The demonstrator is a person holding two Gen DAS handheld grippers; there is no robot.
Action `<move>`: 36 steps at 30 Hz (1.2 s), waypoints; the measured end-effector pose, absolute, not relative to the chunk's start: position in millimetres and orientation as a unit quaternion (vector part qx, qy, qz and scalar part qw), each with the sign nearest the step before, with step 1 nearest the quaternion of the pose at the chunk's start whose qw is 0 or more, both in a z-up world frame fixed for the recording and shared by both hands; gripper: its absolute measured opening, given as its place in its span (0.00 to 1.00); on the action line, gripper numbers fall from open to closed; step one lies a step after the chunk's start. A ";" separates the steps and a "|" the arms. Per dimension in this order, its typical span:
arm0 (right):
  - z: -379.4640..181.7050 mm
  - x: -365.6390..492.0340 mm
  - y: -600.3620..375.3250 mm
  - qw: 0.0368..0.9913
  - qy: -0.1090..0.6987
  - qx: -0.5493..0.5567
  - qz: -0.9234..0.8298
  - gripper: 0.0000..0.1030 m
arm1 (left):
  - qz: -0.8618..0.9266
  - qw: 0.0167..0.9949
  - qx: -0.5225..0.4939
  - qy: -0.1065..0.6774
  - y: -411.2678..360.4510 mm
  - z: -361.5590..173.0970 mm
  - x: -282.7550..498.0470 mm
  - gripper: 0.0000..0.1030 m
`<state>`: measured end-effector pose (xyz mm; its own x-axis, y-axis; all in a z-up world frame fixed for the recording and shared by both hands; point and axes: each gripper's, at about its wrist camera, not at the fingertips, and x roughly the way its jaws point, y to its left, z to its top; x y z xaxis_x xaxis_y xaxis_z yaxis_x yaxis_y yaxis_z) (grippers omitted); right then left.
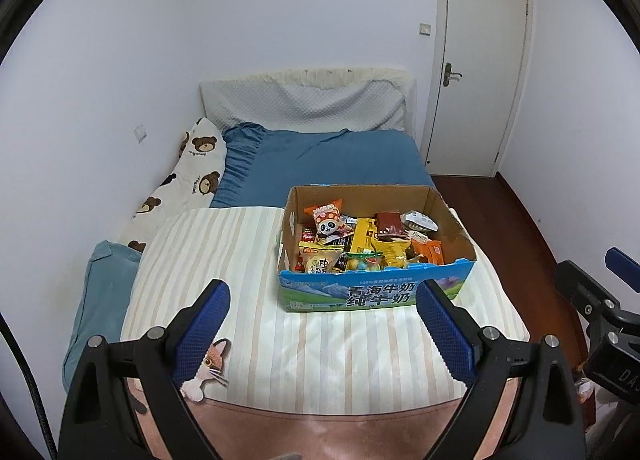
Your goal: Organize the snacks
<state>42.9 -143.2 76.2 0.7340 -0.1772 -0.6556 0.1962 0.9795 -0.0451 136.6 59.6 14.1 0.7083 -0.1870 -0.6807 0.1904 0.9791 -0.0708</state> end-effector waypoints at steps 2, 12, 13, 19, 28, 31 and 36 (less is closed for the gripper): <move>69.0 53.0 -147.0 0.930 0.351 0.015 -0.105 0.98 | -0.097 0.924 0.006 0.371 56.9 9.1 143.6 0.92; 44.5 90.8 -159.7 0.925 0.362 0.017 -0.117 0.98 | -0.085 0.921 0.016 0.379 46.2 -7.6 169.7 0.92; 41.7 93.7 -161.2 0.924 0.364 0.018 -0.118 0.98 | -0.085 0.921 0.015 0.380 46.0 -9.5 171.4 0.92; 33.3 98.9 -165.8 0.921 0.369 0.017 -0.127 0.98 | -0.087 0.918 0.019 0.386 42.8 -16.6 176.3 0.92; 22.8 101.2 -167.3 0.915 0.380 0.020 -0.130 0.98 | -0.091 0.915 0.018 0.393 40.2 -21.4 179.4 0.92; 22.5 100.4 -166.7 0.915 0.381 0.020 -0.129 0.98 | -0.092 0.915 0.016 0.392 40.8 -20.6 179.6 0.92; 22.4 100.4 -165.4 0.916 0.380 0.021 -0.128 0.99 | -0.098 0.915 0.014 0.392 38.3 -20.3 180.7 1.00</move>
<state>100.4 -165.4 22.5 0.6785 -0.2179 -0.7016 0.2497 0.9666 -0.0587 180.7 38.3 -20.3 0.6733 -0.1686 -0.7199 0.1900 0.9804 -0.0518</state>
